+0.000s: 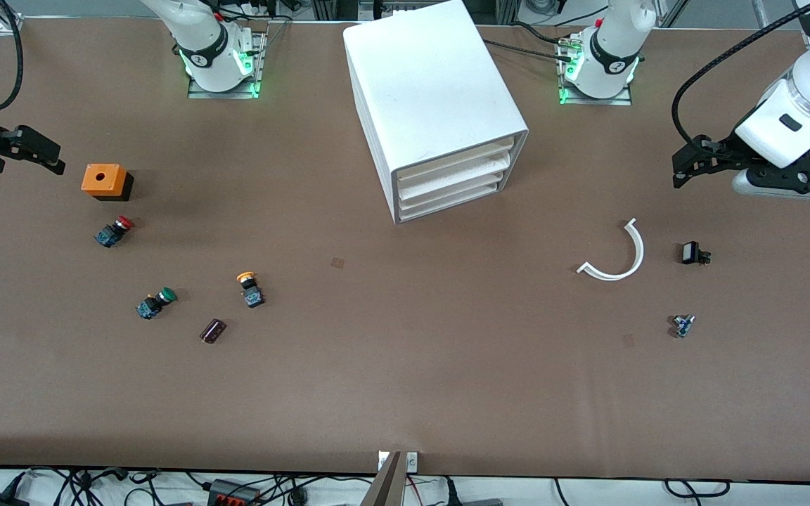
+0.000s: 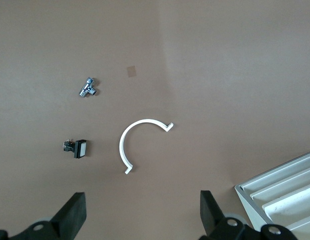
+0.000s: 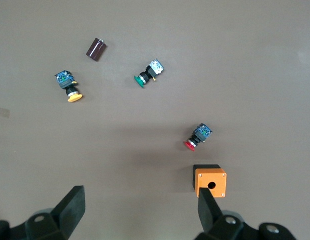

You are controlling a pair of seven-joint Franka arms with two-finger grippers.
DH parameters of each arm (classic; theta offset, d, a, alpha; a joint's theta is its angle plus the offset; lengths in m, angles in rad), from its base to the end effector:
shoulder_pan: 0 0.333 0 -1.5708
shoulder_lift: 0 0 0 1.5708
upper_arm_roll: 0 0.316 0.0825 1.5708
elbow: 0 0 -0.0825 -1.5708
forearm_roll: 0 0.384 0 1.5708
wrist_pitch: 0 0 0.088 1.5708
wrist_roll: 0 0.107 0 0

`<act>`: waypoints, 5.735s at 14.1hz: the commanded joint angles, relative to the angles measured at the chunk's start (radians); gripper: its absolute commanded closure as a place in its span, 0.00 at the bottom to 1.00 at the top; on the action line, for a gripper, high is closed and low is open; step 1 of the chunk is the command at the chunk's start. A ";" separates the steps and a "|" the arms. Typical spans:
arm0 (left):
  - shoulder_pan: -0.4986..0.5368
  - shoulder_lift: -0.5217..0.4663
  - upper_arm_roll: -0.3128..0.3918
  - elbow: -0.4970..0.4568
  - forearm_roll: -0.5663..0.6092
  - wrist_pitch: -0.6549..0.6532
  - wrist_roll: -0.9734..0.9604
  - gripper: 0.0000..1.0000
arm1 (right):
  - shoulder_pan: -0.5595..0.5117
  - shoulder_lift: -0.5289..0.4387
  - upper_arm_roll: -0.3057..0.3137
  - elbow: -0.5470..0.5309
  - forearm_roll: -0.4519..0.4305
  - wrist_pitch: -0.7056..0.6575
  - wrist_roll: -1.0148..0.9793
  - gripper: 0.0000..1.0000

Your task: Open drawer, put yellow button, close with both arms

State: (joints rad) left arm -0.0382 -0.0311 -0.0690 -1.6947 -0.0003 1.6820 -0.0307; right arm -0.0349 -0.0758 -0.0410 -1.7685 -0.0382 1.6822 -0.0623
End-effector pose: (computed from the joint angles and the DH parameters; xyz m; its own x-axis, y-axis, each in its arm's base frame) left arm 0.5494 -0.0597 0.5926 0.9969 -0.0764 0.0184 -0.0764 -0.9971 -0.0013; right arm 0.5345 -0.0451 0.5816 0.9999 -0.0092 -0.0128 -0.0088 -0.9994 0.0341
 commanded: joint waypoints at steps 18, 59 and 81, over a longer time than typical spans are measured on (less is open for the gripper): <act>-0.005 0.163 -0.195 0.070 -0.246 -0.263 0.028 0.00 | 0.075 0.129 0.016 -0.014 0.012 0.091 -0.016 0.00; 0.024 0.599 -0.230 -0.204 -1.143 -0.123 0.878 0.88 | 0.314 0.875 0.016 0.268 0.083 0.468 -0.140 0.22; 0.061 0.665 -0.160 0.081 -1.000 -0.105 0.535 0.00 | 0.461 0.754 0.016 0.730 0.104 0.014 -0.018 1.00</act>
State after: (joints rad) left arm 0.0178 0.7176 -0.2325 -1.6190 -1.0632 1.5786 0.6728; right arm 0.3827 0.6912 -0.0188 -1.0874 0.0569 1.7420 -0.1474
